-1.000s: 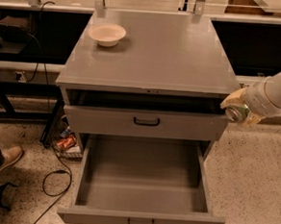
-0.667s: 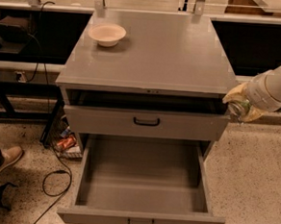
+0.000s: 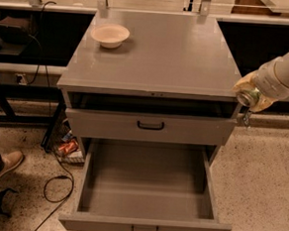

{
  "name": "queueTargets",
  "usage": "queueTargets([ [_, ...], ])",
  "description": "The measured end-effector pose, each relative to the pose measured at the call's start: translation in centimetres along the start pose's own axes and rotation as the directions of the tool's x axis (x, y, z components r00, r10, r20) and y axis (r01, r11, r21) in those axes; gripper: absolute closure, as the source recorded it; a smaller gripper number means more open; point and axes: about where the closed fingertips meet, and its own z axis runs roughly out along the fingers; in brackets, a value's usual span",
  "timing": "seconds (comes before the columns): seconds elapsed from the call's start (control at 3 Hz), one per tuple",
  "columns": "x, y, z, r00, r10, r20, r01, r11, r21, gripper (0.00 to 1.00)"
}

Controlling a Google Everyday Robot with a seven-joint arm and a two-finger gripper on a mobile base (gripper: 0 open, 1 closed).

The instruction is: Pick green can from middle drawer and place on counter

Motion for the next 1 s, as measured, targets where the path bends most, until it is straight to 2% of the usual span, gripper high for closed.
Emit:
queueTargets([
  [0.33, 2.2, -1.3, -1.3, 0.999, -0.033, -0.04, 0.034, 0.9994, 0.001, 1.0],
  [0.67, 3.2, -3.3, -2.5, 0.994, -0.095, -0.044, 0.096, 0.995, 0.027, 1.0],
  [1.0, 2.8, -5.6, -2.9, 0.98, -0.199, 0.002, 0.198, 0.9786, 0.054, 1.0],
])
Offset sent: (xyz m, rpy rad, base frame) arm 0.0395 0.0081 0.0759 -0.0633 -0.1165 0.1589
